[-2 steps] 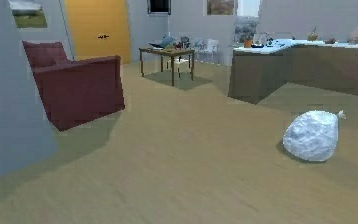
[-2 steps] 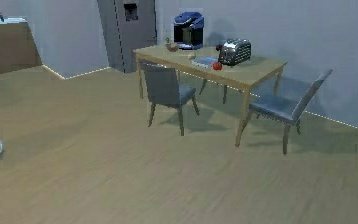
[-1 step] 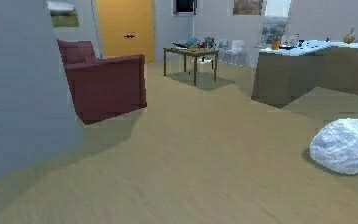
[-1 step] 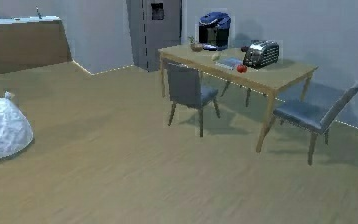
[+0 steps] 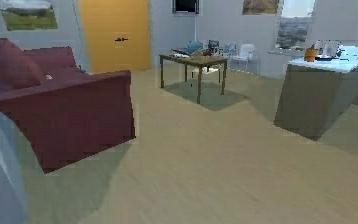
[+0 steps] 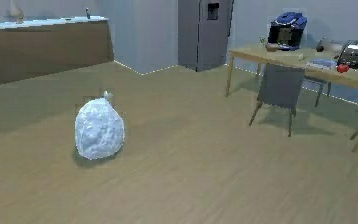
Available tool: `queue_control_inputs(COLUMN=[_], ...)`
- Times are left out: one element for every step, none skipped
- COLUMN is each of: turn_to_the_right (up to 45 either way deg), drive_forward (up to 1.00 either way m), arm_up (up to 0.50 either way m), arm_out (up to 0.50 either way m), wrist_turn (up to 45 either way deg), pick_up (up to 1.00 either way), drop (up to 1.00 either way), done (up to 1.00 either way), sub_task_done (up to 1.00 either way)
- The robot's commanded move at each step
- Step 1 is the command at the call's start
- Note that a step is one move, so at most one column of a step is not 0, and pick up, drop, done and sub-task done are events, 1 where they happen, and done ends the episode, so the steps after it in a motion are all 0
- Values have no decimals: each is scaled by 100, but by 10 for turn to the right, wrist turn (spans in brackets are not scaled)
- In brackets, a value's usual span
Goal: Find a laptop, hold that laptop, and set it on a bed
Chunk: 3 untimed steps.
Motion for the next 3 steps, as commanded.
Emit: queue_control_inputs(turn_to_the_right=[0,0,-30], drive_forward=[100,100,0], arm_up=[0,0,0], arm_out=[0,0,0], wrist_turn=[0,0,0], pick_up=[0,0,0], drop=[0,0,0], done=[0,0,0], sub_task_done=[0,0,0])
